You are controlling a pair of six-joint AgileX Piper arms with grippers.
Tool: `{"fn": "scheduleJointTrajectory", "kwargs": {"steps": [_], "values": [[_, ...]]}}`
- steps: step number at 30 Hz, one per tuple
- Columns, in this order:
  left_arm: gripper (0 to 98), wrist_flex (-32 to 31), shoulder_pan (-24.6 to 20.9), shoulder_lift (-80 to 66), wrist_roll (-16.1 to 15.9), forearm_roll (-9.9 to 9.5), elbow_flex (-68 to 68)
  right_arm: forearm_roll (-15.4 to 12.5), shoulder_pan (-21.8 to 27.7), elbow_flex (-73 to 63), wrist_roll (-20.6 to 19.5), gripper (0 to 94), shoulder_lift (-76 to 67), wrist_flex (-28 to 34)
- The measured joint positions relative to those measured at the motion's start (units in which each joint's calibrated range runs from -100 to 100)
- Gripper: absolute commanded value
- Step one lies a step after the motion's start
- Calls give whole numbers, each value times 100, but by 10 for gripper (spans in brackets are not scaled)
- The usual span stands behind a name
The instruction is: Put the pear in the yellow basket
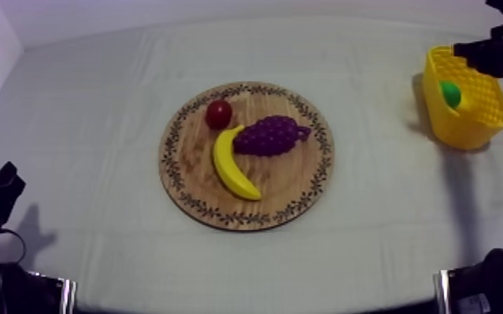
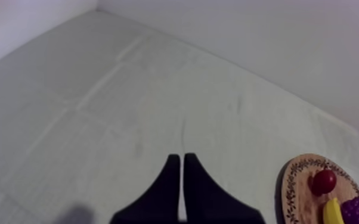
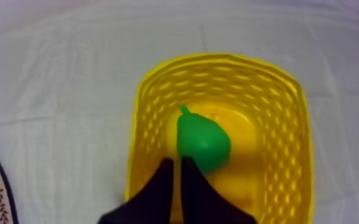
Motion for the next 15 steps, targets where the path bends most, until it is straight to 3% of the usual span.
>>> {"fn": "scheduleJointTrajectory", "kwargs": {"steps": [10, 15], "values": [[1, 0, 0, 0, 0, 0, 0, -842, 188, 1822, 745, 3, -2728, -187], [1, 0, 0, 0, 0, 0, 0, -689, 170, 2770, 963, 2, -4135, -2]]}}
